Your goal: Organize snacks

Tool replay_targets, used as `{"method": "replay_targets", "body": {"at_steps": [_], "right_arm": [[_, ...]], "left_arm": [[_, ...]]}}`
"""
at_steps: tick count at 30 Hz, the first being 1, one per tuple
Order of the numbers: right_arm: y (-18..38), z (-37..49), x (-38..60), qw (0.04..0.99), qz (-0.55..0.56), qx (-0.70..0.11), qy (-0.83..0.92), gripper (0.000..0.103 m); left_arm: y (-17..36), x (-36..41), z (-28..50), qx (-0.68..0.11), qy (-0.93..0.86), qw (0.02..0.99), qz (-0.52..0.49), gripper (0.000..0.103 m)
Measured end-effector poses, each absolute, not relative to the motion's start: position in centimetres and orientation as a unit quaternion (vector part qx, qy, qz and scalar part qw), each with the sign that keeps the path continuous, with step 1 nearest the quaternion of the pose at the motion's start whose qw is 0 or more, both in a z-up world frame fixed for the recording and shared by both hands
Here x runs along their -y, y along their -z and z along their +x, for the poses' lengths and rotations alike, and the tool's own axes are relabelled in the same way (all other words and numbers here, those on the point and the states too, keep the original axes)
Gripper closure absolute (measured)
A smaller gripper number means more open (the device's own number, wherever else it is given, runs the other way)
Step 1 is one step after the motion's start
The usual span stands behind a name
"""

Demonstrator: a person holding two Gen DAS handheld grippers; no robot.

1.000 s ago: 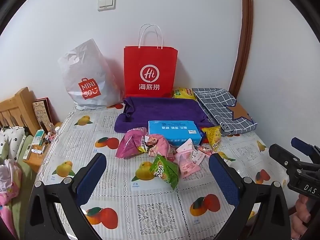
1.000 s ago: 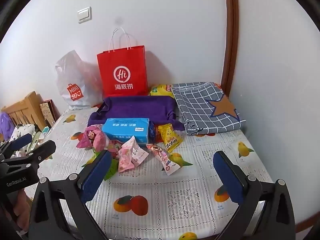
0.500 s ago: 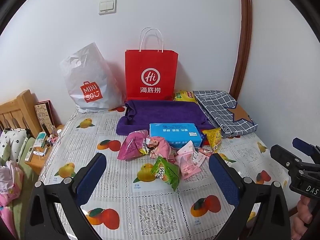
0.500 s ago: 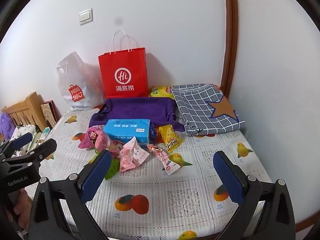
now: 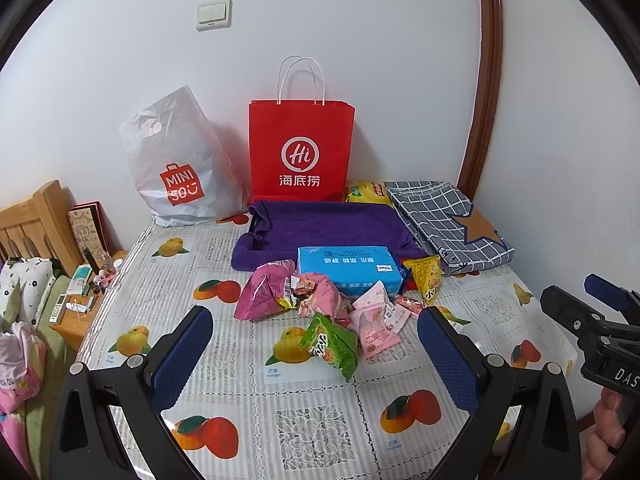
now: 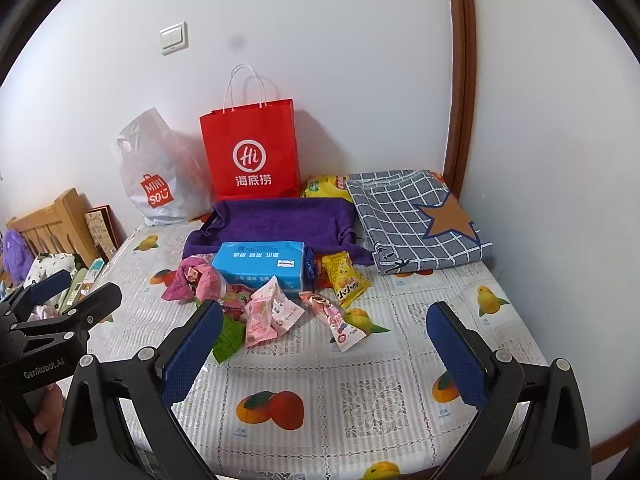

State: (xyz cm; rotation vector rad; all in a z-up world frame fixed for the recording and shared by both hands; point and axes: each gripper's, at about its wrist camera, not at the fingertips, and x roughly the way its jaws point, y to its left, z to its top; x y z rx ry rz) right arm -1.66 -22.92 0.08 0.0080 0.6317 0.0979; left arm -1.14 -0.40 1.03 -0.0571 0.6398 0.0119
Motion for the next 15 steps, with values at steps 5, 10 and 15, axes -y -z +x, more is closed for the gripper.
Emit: {"method": "replay_targets", "body": {"at_steps": [5,10,15], "right_arm": [[-0.12,-1.63,22.85,0.949,0.005,-0.311,-0.048,0.002],[-0.09,-1.67,22.88,0.949,0.006,-0.311,-0.049,0.002],[-0.09,-1.61,22.87,0.949,0.005,-0.311,-0.050,0.002]], "left_arm": [[-1.00,0.42,-1.15,-0.314,-0.005,0.949,-0.027,0.000],[-1.11,0.45,-1.16,-0.314,-0.006,0.949,-0.026,0.000],[-1.10,0.47,-1.18,-0.314,-0.006,0.949,-0.027,0.000]]}}
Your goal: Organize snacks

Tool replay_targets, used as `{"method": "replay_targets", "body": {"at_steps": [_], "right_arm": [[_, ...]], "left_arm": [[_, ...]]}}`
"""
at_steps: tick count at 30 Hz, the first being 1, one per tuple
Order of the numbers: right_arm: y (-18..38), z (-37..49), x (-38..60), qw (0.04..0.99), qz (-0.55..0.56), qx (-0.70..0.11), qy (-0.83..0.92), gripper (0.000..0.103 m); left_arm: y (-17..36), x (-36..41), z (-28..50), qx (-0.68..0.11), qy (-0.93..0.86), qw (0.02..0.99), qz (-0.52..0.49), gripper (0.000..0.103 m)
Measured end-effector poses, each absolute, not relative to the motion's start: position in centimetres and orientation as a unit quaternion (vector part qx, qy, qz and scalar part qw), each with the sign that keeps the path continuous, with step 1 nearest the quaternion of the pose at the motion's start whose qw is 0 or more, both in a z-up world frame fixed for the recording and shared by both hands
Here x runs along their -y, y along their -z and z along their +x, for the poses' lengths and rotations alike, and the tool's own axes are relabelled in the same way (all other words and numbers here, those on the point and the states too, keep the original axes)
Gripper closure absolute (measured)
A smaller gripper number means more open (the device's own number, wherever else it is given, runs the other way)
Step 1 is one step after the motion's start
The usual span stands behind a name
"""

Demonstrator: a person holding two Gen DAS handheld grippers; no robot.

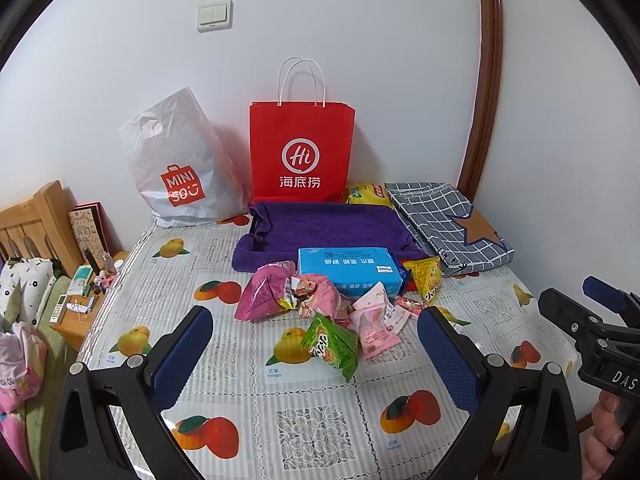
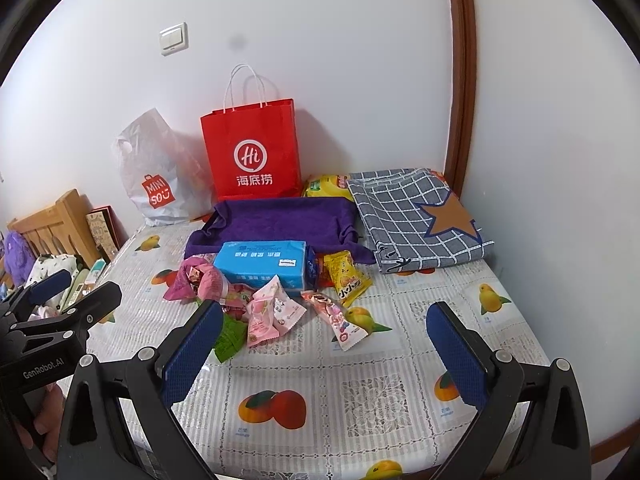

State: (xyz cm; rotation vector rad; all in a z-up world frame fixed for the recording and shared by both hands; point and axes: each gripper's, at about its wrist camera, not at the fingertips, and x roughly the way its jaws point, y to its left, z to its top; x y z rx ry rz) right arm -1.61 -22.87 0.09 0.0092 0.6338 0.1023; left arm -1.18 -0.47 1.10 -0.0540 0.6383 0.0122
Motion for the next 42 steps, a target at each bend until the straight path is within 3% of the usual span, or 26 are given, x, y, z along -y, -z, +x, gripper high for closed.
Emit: {"method": "replay_targets", "body": {"at_steps": [42], "right_arm": [[0.8,-1.3,21.7,0.947,0.000,-0.316,-0.060,0.002]], "left_arm": [[-1.2,0.3,-1.3,-0.313,-0.006,0.949,-0.028,0.000]]}}
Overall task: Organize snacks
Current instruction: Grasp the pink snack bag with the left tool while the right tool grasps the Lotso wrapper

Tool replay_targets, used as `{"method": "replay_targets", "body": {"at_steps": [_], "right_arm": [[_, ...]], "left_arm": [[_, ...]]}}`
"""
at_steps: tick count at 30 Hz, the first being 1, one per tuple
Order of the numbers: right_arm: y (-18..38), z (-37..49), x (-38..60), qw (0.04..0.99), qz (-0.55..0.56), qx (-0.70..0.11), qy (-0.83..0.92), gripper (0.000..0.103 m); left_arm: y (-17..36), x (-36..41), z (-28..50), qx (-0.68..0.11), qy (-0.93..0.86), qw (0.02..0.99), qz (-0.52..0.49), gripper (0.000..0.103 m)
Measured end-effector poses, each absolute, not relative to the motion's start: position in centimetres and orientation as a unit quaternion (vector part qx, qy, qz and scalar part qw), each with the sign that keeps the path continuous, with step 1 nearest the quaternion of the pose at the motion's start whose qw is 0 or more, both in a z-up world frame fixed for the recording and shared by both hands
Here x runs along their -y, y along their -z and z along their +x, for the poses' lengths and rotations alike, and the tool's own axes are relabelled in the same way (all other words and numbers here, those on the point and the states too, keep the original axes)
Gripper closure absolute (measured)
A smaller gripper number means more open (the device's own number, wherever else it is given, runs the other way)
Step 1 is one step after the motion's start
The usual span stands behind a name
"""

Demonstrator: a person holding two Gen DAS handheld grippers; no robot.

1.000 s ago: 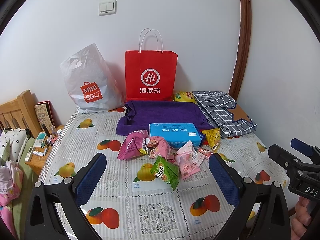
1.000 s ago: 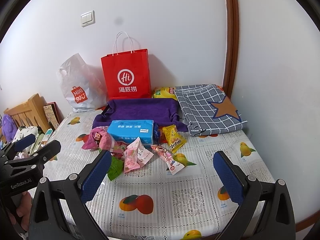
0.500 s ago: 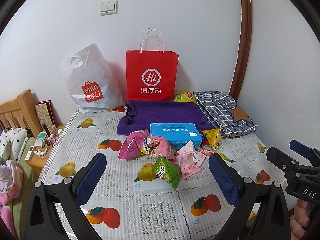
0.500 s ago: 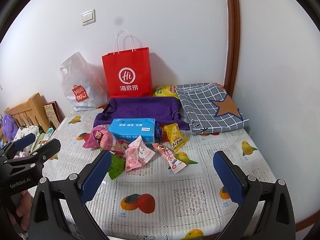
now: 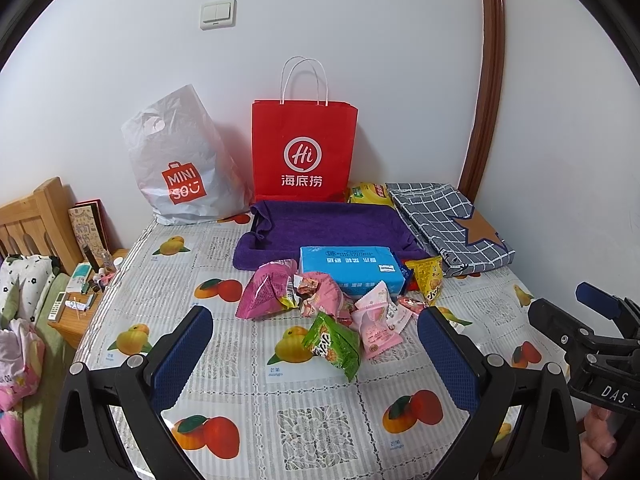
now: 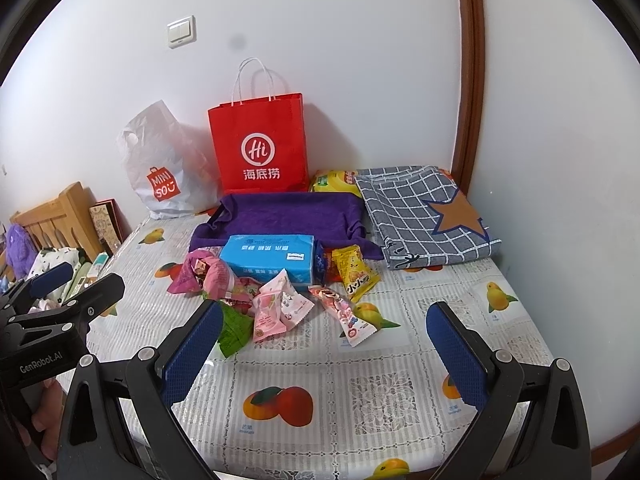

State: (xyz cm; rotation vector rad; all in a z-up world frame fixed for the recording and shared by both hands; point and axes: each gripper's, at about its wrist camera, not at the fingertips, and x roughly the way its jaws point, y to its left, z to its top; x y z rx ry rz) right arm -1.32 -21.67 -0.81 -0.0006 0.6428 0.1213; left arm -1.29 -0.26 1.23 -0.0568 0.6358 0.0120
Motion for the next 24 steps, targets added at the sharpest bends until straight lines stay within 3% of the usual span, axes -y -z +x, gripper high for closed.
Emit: {"method": "replay_targets", "body": {"at_steps": [15,24], "right_arm": [[3.9,2.7,21.4,0.946,-0.007,-0.321,-0.047,0.002],[8.7,7.4,23.8,0.924,0.009,-0.381,-0.029,0.006]], "left_arm": [[3.6,-2.5,3.2,-0.354,-0.005,0.933,-0.058,0.001],[8.0,-5.7,6.8,-0.405,-0.019,0.911,-0.078,0.002]]}}
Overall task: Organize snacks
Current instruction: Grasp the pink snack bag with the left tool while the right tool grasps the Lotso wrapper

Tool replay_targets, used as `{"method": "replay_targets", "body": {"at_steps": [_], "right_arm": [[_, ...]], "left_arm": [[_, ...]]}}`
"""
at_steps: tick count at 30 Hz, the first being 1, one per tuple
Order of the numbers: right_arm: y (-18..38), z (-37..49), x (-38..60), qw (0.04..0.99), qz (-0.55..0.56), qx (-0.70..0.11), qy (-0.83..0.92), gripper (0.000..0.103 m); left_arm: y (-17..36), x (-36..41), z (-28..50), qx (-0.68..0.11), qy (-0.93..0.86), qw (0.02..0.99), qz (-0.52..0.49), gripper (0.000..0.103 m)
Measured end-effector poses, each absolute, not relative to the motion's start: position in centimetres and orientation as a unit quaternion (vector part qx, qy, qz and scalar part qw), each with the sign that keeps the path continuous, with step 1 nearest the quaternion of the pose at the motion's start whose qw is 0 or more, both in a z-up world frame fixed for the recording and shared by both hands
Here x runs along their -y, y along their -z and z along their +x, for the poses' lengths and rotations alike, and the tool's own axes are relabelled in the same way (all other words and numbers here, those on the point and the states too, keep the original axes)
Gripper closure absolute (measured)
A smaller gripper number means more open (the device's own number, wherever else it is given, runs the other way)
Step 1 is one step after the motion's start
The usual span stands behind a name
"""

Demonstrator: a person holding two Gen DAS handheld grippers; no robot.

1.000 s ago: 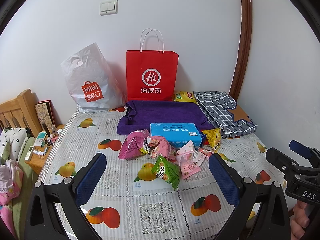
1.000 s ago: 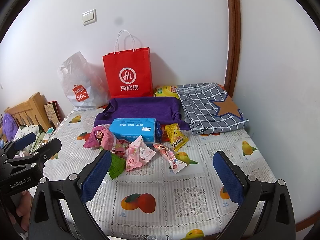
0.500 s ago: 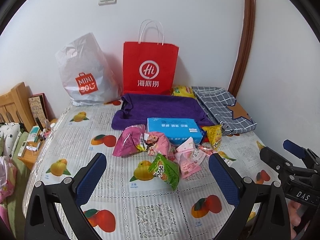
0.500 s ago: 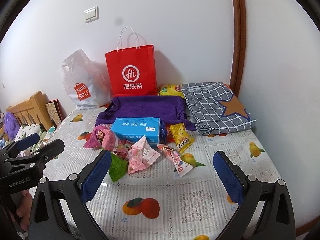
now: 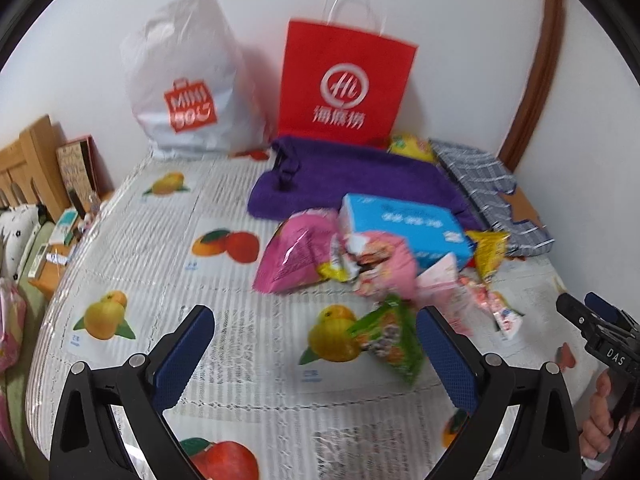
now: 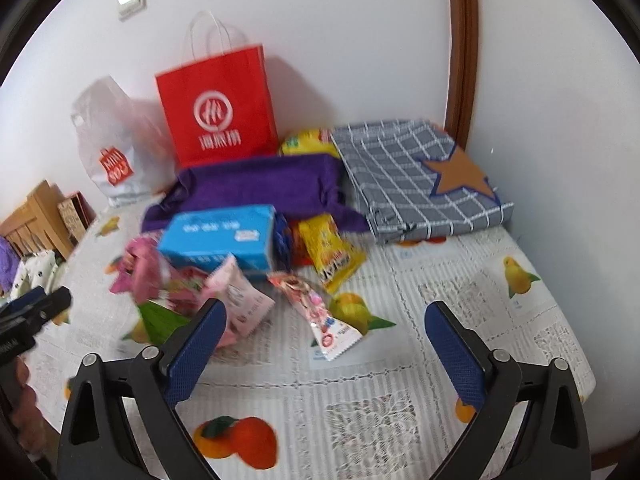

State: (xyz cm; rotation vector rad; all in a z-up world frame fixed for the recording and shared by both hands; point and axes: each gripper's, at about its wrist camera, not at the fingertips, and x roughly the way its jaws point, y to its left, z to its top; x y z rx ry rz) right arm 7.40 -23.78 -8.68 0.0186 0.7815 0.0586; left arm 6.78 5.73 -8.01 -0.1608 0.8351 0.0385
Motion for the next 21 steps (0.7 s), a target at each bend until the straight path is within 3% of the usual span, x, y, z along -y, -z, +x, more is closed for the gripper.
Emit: {"method": "replay_targets", "body": {"at_steps": [2,12,17,21], "right_arm": [[10.1,8.3,24.0,0.920,0.001,-0.391,-0.033,0.008],[15.9,13.2,23.0,0.896,-0.009,-0.437,-0.073,0.040],[17.7,15.2,21.9,0.887,-0.012,-0.452,-0.096,0.044],[19.2,15.7,20.9,0.881,-0.033,-0.462,-0.091,0.059]], "left_arm": [[8.9,-6.5,7.6,-0.417,-0.021,0.905,-0.083,0.002],[11.1,-9.6,9.2,-0.438,-0.034,0.892,-0.106,0.002],[11.6,-9.6,10.1,-0.440,-0.039,0.893,-0.089,0.002],[11.9,-9.2,11.7,-0.447,-0.044,0.891,-0.067,0.002]]}}
